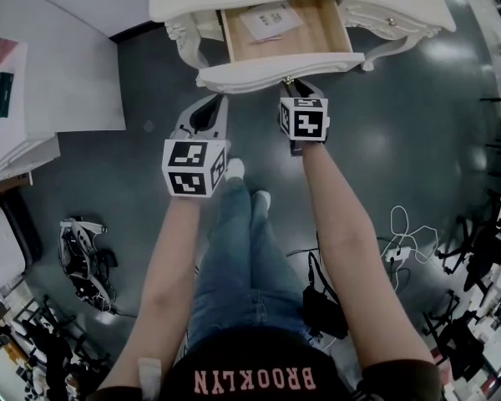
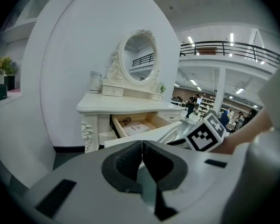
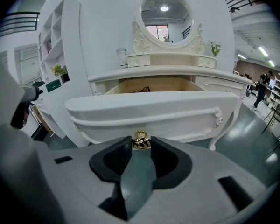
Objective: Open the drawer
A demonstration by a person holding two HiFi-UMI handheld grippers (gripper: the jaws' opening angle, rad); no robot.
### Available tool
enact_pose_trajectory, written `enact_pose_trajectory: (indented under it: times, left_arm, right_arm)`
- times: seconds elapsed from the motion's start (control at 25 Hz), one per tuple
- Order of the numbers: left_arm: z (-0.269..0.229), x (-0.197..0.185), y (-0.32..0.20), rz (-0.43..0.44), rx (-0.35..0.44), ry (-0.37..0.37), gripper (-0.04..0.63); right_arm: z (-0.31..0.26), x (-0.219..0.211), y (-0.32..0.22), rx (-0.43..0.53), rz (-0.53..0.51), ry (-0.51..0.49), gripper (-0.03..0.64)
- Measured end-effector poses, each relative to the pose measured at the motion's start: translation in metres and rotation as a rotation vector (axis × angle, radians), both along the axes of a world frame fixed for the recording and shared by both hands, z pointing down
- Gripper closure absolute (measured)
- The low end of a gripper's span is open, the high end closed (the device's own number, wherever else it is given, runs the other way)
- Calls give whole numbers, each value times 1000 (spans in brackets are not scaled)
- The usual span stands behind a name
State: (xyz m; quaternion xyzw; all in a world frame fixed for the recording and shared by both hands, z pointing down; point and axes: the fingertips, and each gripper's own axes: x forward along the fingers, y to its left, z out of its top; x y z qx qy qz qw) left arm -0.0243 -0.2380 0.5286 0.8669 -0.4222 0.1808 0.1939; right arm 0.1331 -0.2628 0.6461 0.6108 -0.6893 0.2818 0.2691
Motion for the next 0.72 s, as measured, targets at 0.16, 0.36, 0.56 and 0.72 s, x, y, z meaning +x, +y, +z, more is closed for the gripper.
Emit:
enact_pose_trajectory:
  times: [0.16, 0.36, 0.56, 0.72]
  left_arm:
    - [-3, 1, 7, -5, 7, -3, 589]
    - [-5, -1, 18, -14, 6, -7, 591]
    - [-7, -7, 28, -25, 9, -16, 591]
    - [-16, -11, 27, -41, 30, -13, 590]
  right_arm:
    - [-1, 0, 8, 1, 3, -7, 505]
    - [-2, 3, 11, -11, 14, -15, 503]
    - [-4, 3, 13, -35, 29, -5, 494]
    - [-13, -1, 16, -23, 17, 4, 492]
